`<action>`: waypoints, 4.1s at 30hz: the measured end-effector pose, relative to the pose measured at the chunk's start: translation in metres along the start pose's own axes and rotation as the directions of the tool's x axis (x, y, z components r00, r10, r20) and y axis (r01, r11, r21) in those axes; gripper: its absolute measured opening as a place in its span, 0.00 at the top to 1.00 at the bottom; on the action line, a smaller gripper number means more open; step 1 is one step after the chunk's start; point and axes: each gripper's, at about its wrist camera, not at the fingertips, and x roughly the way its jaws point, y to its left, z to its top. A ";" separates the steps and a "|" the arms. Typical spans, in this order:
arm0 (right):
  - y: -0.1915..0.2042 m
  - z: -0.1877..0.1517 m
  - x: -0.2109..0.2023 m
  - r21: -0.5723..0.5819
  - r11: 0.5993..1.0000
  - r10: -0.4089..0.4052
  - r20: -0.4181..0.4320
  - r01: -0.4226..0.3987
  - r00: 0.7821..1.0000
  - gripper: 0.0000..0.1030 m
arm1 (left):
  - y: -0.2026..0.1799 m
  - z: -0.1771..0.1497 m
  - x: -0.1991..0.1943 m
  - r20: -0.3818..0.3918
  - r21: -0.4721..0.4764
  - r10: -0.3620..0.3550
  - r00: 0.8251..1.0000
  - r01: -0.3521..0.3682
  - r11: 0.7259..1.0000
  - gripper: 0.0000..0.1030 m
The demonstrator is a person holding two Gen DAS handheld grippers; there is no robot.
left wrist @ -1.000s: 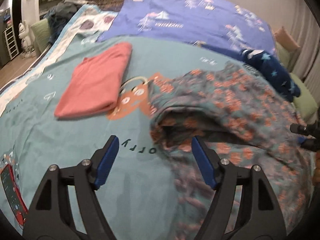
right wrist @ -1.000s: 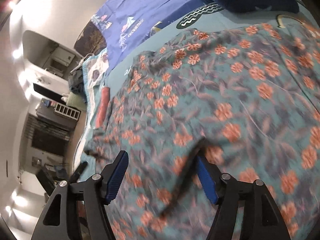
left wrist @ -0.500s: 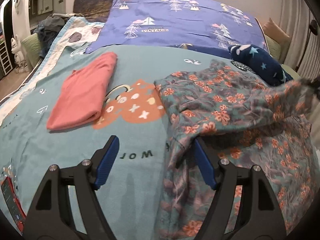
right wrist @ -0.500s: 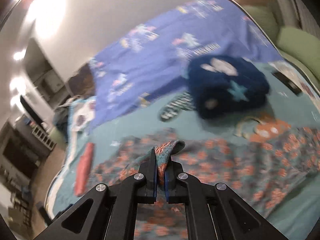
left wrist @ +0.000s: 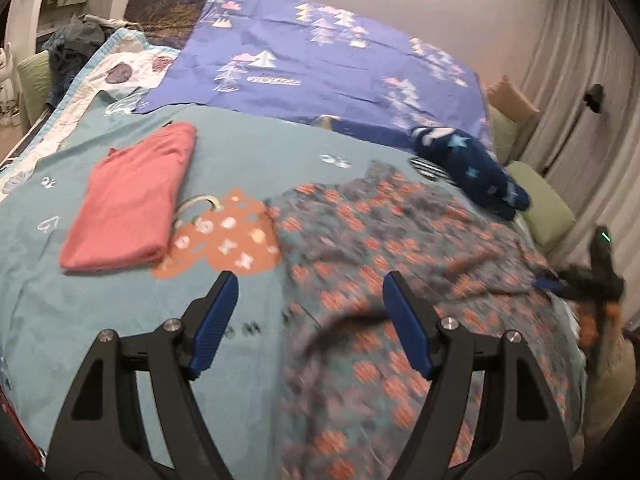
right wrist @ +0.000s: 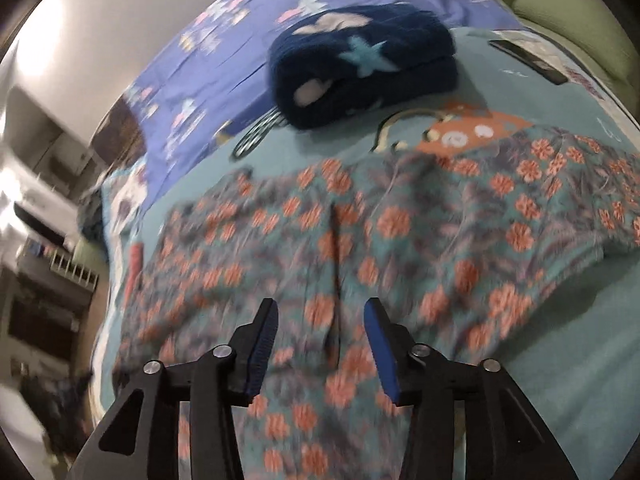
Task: Fold small clothes
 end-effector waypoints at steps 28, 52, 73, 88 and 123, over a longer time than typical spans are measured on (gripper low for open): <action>0.007 -0.007 0.000 -0.036 0.988 -0.147 0.032 0.148 0.989 0.79 | 0.047 0.062 0.102 -0.130 -0.086 -0.049 0.990 0.038 0.996 0.41; 0.042 -0.046 -0.016 -0.130 0.988 -0.080 0.032 0.083 0.996 0.73 | -0.003 0.000 0.031 -0.129 0.180 -0.047 0.991 0.070 0.981 0.57; 0.006 -0.072 -0.048 0.011 0.995 -0.095 0.062 0.095 0.994 0.66 | 0.014 -0.023 -0.003 -0.050 0.004 0.067 0.997 -0.067 0.998 0.93; -0.142 -0.041 -0.091 0.448 0.894 -0.080 0.191 -0.015 0.978 0.42 | -0.147 -0.015 0.055 -0.135 0.252 -0.062 0.989 0.094 0.963 0.65; -0.025 0.049 -0.100 -0.051 0.998 0.004 0.479 0.023 0.878 0.91 | -0.172 -0.008 0.094 -0.150 0.112 -0.087 0.985 0.104 0.988 0.46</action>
